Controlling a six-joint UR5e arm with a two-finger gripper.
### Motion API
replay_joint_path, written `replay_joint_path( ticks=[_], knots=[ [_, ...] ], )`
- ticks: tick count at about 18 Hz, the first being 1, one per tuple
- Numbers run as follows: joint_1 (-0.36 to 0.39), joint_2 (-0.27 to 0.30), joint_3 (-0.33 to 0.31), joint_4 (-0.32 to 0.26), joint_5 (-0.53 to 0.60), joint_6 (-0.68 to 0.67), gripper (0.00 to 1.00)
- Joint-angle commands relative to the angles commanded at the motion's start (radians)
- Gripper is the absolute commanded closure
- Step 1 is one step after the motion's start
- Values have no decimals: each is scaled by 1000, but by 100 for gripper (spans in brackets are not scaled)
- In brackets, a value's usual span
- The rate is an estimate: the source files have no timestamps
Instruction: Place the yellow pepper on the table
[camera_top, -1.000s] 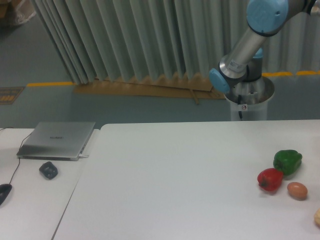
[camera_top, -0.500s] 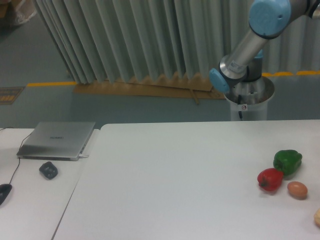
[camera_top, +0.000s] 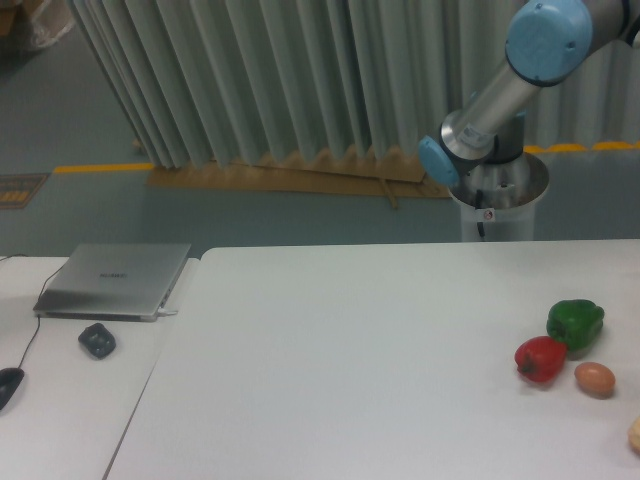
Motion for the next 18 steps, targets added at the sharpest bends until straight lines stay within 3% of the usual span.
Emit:
replay_joint_path(
  ticks=[3, 7, 11, 16, 18],
  knots=[
    [0, 3, -11, -3, 2, 2, 44],
    [0, 9, -11, -8, 2, 2, 58],
    [-2, 29, -11, -17, 6, -2, 58],
    [-15, 75, -14, -103, 8, -9, 58],
    [-43, 115, -23, -172, 11, -14, 58]
  ],
)
